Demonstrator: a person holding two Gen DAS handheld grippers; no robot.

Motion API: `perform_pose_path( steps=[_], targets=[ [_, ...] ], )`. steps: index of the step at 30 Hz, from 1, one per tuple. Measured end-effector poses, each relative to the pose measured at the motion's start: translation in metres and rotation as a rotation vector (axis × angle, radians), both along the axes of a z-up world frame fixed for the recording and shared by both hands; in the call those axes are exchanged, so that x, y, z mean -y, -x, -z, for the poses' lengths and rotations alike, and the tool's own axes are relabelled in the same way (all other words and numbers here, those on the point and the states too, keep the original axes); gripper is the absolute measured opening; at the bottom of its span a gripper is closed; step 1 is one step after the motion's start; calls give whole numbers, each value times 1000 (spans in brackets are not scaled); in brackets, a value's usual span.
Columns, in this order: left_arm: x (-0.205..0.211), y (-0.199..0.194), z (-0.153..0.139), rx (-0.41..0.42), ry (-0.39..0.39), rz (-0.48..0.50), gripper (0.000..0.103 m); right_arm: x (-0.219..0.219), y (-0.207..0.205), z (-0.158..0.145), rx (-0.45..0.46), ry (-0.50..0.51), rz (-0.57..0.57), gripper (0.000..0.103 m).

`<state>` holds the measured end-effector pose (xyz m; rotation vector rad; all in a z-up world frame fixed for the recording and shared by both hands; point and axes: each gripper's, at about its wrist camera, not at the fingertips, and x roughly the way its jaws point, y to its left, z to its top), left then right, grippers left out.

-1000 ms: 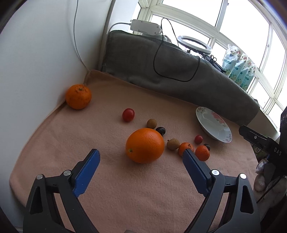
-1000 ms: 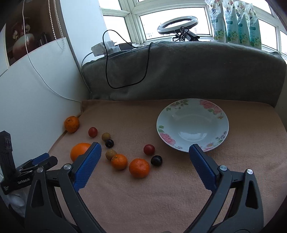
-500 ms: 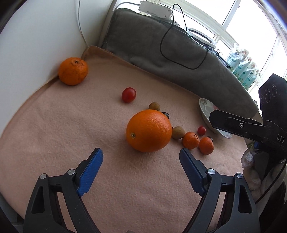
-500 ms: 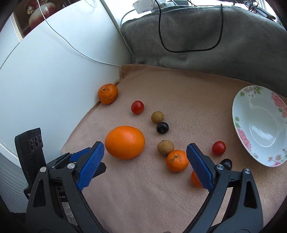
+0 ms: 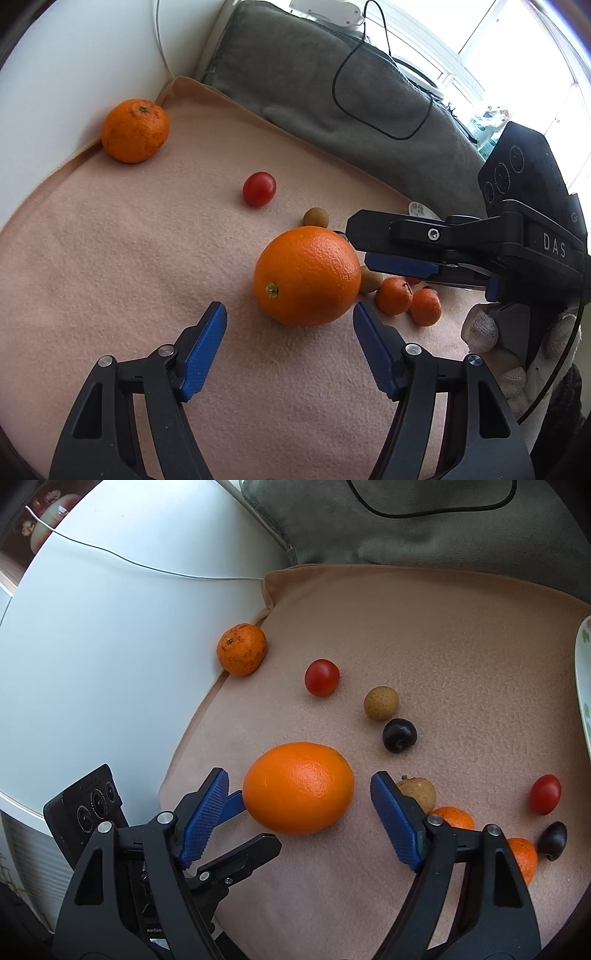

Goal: Organize fruits
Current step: 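Move the right tool to the large orange and close around it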

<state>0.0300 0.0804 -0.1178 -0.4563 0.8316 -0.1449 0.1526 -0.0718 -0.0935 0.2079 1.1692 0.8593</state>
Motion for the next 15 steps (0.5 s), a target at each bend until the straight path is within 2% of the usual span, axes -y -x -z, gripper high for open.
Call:
perform_pose_path(
  steps=[9,15],
  targets=[
    [2,-8,1,-7,12,5,69,-9,-2,9,-32,-10,-13,82],
    [5,-12,2,-9,16,11,69,-14,-3,17,-39,5,-5,75]
  ],
)
